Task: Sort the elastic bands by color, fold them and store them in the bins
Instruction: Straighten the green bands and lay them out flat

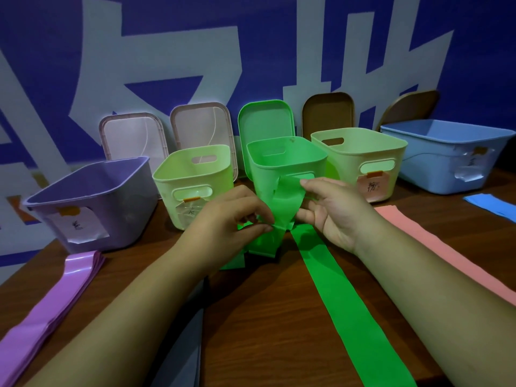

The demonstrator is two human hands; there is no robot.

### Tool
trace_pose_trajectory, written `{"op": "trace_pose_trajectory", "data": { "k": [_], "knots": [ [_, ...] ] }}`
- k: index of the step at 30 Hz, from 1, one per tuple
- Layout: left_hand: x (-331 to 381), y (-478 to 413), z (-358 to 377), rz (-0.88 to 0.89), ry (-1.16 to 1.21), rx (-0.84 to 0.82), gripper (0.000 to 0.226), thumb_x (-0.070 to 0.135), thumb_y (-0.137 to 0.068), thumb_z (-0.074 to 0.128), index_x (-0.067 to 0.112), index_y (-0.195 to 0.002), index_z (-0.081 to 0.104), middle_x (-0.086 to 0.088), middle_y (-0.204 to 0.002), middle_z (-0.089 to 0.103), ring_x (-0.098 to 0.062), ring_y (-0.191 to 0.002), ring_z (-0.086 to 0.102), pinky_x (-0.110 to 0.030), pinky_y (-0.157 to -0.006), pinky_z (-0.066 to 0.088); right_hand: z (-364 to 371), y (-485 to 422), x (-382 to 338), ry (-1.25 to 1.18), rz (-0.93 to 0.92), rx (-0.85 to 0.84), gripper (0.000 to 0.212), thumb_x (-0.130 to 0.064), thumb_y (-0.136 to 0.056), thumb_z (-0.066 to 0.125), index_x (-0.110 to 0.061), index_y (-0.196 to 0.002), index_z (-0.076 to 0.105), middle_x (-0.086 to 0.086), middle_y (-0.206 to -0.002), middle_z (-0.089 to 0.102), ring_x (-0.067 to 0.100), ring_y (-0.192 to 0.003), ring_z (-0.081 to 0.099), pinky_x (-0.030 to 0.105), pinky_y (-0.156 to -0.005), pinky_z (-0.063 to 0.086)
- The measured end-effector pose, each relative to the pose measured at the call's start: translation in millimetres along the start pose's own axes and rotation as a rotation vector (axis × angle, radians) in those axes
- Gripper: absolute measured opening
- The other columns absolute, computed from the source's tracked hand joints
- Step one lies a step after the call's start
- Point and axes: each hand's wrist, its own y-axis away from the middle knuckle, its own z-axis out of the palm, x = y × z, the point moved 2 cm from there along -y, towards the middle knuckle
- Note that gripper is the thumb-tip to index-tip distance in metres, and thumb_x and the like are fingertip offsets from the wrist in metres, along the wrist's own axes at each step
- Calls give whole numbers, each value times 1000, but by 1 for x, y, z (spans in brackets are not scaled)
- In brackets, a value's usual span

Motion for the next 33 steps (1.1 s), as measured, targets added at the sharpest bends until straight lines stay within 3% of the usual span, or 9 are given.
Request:
{"op": "trace_pose_trajectory", "data": {
  "k": [3, 8, 14, 19, 23, 26, 28, 30, 33],
  "knots": [
    [5, -1, -7, -21, 47, 65, 13, 19, -87, 84, 22, -98, 79, 3, -106, 60, -12, -96, 62, -21, -78, 50, -2, 1, 1, 130, 39, 61, 26, -19, -110, 56, -3, -128, 65, 18, -120, 77, 34, -108, 77, 52, -90, 65],
    [13, -20, -28, -76, 86, 164, 13, 14, -85, 86, 20, -95, 80, 3, -105, 66, -13, -96, 63, -24, -79, 50, -7, 6, 5, 998, -60, 157, 47, -52, -107, 53, -9, -104, 71, 11, -91, 69, 25, -80, 68, 38, -69, 53],
    [30, -63, -68, -84, 19, 134, 11, 21, -89, 83, 24, -99, 80, 12, -96, 74, -12, -91, 71, -35, -77, 60, -7, 6, 1, 848, -88, 113, 42, -59, -105, 53, -20, -99, 69, 7, -72, 55, 22, -71, 56, 40, -70, 45],
    [54, -106, -105, -153, -49, 185, 10, 25, -88, 85, 28, -96, 81, 17, -84, 74, 2, -78, 67, -14, -69, 50, 2, 14, -6, 774, -116, 102, 42, -61, -105, 50, -21, -107, 61, 4, -78, 59, 21, -73, 61, 43, -74, 51],
    [67, -143, -133, -221, -73, 205, 8, 28, -87, 86, 28, -93, 81, 17, -75, 72, 6, -65, 63, -8, -59, 45, 11, 31, -10, 686, -95, 28, 45, -67, -99, 46, -32, -120, 64, 14, -119, 69, 28, -109, 65, 52, -106, 48],
    [76, -164, -148, -237, -110, 223, 8, 27, -87, 86, 26, -93, 81, 17, -76, 73, 10, -64, 63, -7, -60, 44, 16, 39, -13, 634, -61, -53, 70, -71, -97, 45, -37, -158, 44, -5, -165, 43, 20, -146, 44, 41, -118, 31],
    [80, -174, -154, -248, -109, 236, 8, 25, -87, 86, 24, -94, 81, 15, -81, 76, 10, -67, 66, -6, -62, 46, 14, 39, -13, 650, -39, -112, 69, -66, -97, 56, -42, -159, 37, -14, -160, 43, 16, -145, 42, 34, -114, 36],
    [83, -180, -158, -266, -103, 249, 9, 25, -87, 86, 23, -94, 81, 12, -83, 78, 7, -70, 69, -10, -65, 51, 17, 41, -13, 703, 15, -173, 47, -60, -95, 70, -49, -138, 54, -30, -137, 60, 10, -135, 55, 20, -103, 48],
    [84, -186, -159, -287, -97, 273, 10, 23, -87, 87, 21, -95, 82, 10, -85, 79, 1, -76, 72, -16, -69, 55, 15, 33, -5, 861, 17, -193, 21, -54, -96, 71, -39, -107, 81, -25, -106, 79, 4, -113, 70, 32, -107, 52]
  ]
}}
